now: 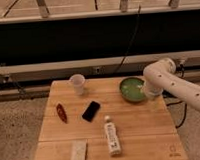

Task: Pick up the ceramic bowl

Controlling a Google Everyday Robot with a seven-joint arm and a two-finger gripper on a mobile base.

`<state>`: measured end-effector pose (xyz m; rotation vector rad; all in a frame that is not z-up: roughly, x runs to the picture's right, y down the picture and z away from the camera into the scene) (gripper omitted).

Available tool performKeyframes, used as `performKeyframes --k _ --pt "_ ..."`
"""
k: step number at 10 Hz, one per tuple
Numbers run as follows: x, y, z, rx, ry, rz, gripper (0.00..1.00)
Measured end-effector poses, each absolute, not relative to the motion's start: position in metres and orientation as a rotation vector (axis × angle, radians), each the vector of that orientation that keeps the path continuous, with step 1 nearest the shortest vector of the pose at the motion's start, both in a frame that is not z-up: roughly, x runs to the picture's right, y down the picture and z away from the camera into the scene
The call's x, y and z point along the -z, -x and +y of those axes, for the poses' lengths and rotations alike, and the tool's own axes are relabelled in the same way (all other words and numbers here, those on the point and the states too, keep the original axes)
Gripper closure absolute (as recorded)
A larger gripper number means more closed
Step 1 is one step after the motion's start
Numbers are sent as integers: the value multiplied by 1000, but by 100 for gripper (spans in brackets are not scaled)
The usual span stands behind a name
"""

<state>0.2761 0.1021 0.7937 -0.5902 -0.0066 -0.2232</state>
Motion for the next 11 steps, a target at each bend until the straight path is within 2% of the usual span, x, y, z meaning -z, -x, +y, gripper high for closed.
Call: performKeyframes --k 4,11 --pt "-814 -281 118 234 613 -25 20" --pt "-827 -288 133 251 662 -21 20"
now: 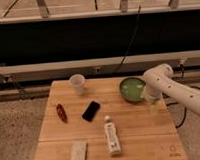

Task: Pick up the ceramic bowl

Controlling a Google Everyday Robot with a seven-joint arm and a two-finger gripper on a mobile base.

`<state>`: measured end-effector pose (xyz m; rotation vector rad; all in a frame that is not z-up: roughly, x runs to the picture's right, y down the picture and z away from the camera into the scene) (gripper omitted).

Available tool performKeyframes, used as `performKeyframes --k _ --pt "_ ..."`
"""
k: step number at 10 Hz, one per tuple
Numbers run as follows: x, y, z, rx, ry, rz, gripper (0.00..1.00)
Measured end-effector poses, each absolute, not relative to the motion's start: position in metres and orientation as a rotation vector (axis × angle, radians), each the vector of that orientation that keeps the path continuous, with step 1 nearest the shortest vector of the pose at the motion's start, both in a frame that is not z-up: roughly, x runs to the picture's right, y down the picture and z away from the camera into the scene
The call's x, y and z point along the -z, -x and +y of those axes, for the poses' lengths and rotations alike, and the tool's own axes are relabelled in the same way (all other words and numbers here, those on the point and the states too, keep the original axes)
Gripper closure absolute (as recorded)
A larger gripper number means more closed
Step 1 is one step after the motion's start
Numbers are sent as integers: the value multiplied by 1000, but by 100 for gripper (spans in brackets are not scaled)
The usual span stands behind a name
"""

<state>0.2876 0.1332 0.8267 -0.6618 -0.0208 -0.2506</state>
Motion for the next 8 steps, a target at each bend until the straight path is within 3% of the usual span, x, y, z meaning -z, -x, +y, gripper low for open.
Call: performKeyframes --k 6,8 --pt "-832 -292 140 262 689 -8 20" --pt "-833 -290 142 270 698 -5 25"
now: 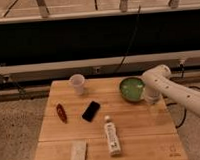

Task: Pick up the ceramic bowl

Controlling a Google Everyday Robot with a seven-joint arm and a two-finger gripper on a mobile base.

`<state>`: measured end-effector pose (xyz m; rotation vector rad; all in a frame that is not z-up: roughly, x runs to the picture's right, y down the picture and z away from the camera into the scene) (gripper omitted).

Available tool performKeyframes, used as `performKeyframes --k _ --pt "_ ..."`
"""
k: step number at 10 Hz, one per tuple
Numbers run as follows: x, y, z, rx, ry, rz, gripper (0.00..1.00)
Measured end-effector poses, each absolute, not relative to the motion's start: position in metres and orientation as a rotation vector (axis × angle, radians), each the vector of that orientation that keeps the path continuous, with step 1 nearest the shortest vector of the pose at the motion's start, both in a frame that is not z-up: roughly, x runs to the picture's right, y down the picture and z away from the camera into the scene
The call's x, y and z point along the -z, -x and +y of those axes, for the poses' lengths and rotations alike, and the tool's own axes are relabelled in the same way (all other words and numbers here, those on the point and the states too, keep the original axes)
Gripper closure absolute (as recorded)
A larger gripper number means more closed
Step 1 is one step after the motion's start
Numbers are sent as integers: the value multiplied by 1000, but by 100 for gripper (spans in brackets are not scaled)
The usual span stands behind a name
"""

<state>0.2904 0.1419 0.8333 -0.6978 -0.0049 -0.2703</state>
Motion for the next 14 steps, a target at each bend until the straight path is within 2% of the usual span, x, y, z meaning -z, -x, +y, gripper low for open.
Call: performKeyframes --k 2,4,5,8,9,10,11,12,13,14 --pt "-834 -290 144 275 706 -3 25" --pt "-835 -291 146 277 713 1 21" --pt "-836 -291 146 279 716 1 25" --pt "-837 -291 147 282 725 6 51" --pt "-838 -291 149 282 729 7 52" --pt "-838 -292 149 282 731 8 49" --pt "-839 -292 150 284 735 9 41" --pt "-838 -293 149 288 736 10 41" --pt "-838 -292 148 291 739 9 44" --pt "-837 -290 145 296 741 9 54"
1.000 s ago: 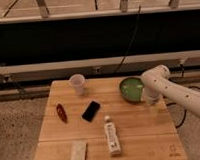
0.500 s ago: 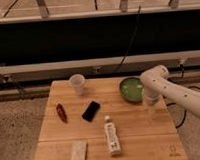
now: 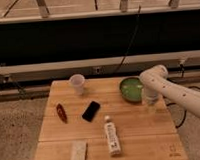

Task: Pick up the ceramic bowl

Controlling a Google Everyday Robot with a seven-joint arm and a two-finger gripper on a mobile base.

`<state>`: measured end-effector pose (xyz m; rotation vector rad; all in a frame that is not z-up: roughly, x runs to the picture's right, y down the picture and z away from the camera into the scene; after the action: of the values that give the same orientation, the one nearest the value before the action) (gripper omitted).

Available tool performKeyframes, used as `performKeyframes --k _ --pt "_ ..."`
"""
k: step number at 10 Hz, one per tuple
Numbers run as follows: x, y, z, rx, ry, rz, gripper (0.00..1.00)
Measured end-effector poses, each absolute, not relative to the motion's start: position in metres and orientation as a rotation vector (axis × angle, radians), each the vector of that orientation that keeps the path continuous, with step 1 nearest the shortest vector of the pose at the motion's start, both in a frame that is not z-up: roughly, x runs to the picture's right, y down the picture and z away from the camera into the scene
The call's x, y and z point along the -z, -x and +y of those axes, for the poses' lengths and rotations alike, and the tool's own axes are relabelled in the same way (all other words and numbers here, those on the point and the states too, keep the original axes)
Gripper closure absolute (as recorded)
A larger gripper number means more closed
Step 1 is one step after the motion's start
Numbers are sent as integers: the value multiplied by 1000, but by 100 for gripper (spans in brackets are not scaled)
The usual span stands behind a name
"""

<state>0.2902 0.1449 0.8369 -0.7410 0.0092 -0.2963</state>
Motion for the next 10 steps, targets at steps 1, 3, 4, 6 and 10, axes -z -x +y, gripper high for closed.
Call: performKeyframes --k 1,3,4,6,10 --pt "-837 -291 144 296 743 10 65" --pt "-839 -292 149 294 750 11 77" --pt "-841 -292 151 295 752 12 81" --pt "-840 -291 149 305 755 13 80" --pt "-818 -284 126 333 730 20 100"
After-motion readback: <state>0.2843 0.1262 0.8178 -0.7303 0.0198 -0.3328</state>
